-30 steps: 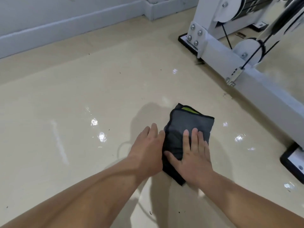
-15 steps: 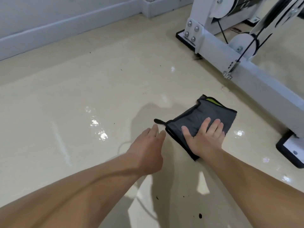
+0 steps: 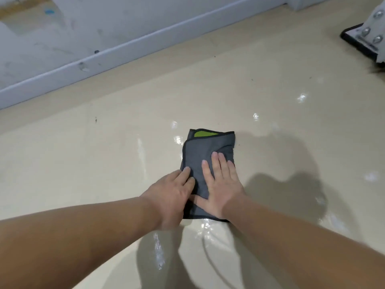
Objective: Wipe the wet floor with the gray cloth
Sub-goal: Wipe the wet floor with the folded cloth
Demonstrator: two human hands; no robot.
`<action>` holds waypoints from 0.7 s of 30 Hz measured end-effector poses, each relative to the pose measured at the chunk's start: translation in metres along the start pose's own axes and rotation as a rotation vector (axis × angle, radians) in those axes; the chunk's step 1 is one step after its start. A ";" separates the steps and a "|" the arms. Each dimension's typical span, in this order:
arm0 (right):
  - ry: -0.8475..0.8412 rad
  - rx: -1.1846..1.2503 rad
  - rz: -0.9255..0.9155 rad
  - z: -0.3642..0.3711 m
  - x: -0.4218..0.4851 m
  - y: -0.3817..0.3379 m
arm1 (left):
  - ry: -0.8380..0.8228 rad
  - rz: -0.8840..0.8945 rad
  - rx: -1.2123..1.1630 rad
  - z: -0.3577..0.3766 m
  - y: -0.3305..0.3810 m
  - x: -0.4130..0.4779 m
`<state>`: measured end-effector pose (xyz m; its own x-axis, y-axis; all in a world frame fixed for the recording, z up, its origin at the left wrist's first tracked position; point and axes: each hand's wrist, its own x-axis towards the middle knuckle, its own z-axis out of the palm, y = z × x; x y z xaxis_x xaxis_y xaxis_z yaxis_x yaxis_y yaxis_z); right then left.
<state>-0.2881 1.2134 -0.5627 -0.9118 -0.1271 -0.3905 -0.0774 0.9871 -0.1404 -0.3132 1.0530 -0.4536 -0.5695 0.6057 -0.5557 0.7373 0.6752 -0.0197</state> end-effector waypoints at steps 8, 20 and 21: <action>0.105 0.291 -0.142 -0.017 -0.009 0.026 | 0.089 -0.075 -0.051 0.019 -0.012 0.030; -0.186 0.311 0.272 -0.126 -0.036 0.032 | 0.172 -0.211 -0.206 0.054 0.030 0.104; -0.197 0.277 0.283 -0.133 -0.036 0.025 | 0.219 -0.164 -0.196 0.060 0.019 0.102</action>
<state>-0.3109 1.2558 -0.4311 -0.7854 0.1014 -0.6106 0.2994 0.9256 -0.2314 -0.3350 1.1025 -0.5607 -0.7552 0.5439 -0.3659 0.5574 0.8266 0.0781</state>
